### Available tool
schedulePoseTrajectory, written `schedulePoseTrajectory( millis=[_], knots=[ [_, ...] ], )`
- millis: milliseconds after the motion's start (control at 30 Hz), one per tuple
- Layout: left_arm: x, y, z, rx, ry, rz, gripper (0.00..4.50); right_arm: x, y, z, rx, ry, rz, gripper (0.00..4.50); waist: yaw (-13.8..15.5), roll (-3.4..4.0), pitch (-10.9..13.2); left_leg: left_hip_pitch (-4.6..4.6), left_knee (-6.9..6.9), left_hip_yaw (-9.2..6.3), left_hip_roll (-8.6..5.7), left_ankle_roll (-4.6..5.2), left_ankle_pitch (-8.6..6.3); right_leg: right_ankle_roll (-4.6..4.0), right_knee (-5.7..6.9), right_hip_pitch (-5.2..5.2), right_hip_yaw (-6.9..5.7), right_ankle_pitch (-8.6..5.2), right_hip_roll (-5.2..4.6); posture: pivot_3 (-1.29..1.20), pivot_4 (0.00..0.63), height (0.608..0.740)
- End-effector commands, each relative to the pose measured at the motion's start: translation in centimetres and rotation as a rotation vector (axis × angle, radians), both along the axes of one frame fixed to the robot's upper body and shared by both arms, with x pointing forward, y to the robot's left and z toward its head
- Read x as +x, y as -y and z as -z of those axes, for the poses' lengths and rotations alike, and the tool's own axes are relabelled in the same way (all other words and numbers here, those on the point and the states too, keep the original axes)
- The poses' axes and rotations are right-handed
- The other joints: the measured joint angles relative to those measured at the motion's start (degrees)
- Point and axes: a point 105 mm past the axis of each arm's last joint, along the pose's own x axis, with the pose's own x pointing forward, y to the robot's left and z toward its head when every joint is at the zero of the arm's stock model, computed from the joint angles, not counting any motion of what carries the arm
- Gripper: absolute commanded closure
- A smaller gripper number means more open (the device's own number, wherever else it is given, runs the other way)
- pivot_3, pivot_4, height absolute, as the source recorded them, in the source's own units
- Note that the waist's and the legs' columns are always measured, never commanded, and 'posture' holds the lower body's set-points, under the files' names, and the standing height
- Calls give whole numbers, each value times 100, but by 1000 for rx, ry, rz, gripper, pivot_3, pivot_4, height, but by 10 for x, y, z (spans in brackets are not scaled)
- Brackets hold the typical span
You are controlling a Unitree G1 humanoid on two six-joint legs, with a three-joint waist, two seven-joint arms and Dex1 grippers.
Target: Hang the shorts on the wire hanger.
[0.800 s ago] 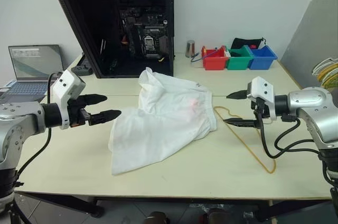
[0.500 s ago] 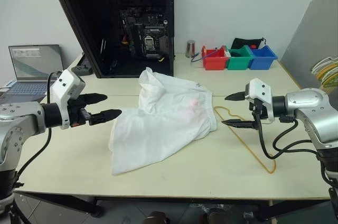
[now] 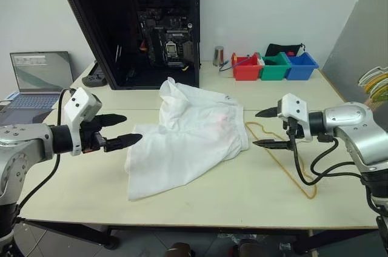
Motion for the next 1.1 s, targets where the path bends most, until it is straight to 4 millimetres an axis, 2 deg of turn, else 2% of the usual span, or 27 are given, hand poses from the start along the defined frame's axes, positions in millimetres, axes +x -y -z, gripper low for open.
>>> schedulePoseTrajectory(
  millis=[33,100,200,267,400,467,667,933,967,1033,1100],
  knots=[
    [-21,22,10,7,-40,108,0,3,-10,8,-52,48,-87,26,-16,-3,-3,3,0,3,1,0,0,-1,-1,0,5,1,0,20,0,740],
    [-28,27,19,18,-60,129,0,6,-13,15,-75,55,-115,26,-14,-6,-4,3,0,14,0,0,0,-2,2,-4,17,2,1,27,0,740],
    [-43,33,46,62,-124,167,0,9,-18,33,-138,60,-182,26,-10,-3,-8,4,2,18,2,0,0,-4,5,-3,21,3,3,17,0,740],
    [-56,31,75,155,-156,205,0,18,-21,48,-205,106,-215,26,-11,-5,-9,15,0,37,4,0,0,-5,7,1,45,4,4,18,0,740],
    [-74,24,104,237,-176,241,0,37,-33,64,-232,152,-220,26,-34,-18,-13,46,-6,123,54,6,-4,-27,-1,0,103,22,46,24,0,740],
    [-74,22,109,247,-175,238,0,39,-33,71,-259,159,-244,26,-12,-18,-12,39,-3,125,77,5,-5,-47,-5,-10,107,35,76,24,0,740],
    [-55,12,123,309,-100,164,0,53,-38,87,-308,193,-236,26,53,-13,-17,62,-4,123,89,6,-3,-57,7,4,102,38,110,27,0,740],
    [-54,-9,138,413,-127,183,0,62,-41,95,-317,145,-202,26,-33,-14,-30,99,-12,127,104,5,-4,-67,11,13,124,45,145,22,0,740],
    [-53,-9,138,411,-126,184,299,63,-41,95,-318,147,-197,310,-33,-12,-34,102,-12,127,115,5,-4,-69,10,13,124,46,147,22,0,740],
    [-50,-9,136,402,-126,186,475,67,-42,94,-312,145,-179,514,-32,-11,-37,104,-11,137,157,4,-4,-74,9,15,125,50,160,13,0,740],
    [-48,-10,135,400,-125,194,881,69,-44,93,-302,138,-168,973,-39,-8,-36,104,-11,137,174,4,-4,-88,9,13,125,57,179,7,0,740]
  ],
)
